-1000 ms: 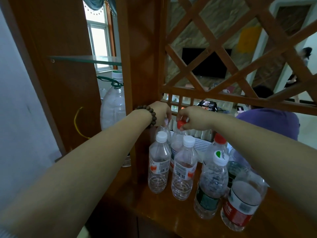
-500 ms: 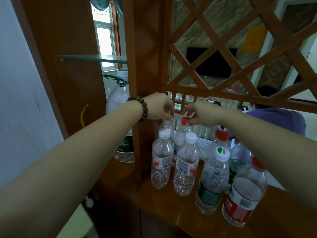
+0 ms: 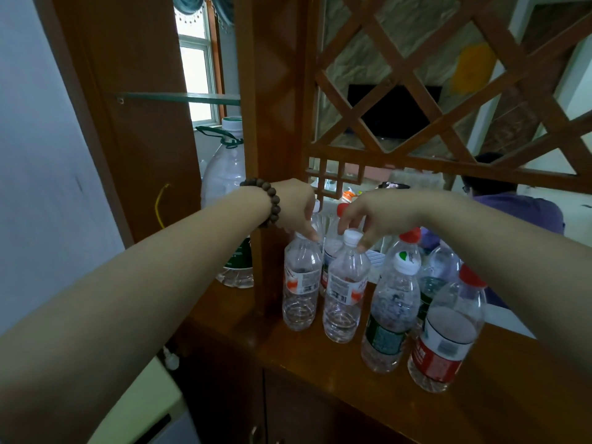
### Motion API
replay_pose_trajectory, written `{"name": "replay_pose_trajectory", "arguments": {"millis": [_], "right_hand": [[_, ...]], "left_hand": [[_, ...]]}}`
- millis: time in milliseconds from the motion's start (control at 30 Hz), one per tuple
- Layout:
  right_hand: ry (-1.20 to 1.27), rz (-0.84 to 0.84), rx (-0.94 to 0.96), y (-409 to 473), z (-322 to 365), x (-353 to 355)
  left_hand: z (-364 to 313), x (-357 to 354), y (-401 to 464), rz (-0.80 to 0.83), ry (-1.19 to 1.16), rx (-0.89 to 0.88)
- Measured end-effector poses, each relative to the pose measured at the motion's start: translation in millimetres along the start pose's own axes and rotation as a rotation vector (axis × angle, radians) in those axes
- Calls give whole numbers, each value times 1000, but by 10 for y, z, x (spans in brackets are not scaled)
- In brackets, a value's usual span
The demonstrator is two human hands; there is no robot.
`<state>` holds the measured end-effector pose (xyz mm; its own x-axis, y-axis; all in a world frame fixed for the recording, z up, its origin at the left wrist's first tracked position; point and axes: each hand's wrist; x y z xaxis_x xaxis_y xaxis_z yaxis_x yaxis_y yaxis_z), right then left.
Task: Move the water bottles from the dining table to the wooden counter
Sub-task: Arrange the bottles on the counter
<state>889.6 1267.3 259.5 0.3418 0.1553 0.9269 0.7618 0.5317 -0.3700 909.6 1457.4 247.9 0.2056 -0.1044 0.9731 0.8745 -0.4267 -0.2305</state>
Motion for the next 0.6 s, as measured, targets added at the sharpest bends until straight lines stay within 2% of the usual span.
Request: {"name": "replay_pose_trajectory", "arguments": {"millis": [367, 600], "right_hand": [[67, -104, -26, 111, 0, -53], [133, -185, -80, 299, 139, -20]], "left_hand": [[77, 60, -95, -8, 73, -113], [94, 55, -74, -39, 103, -87]]}}
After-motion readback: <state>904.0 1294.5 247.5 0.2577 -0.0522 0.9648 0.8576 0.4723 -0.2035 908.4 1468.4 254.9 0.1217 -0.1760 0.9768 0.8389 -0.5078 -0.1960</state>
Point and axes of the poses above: each hand's wrist, its own y-axis towards the middle knuckle, its own x-axis out of the back of the hand, z = x × y, and after that the axes turned 10 degrees about z, right-handed
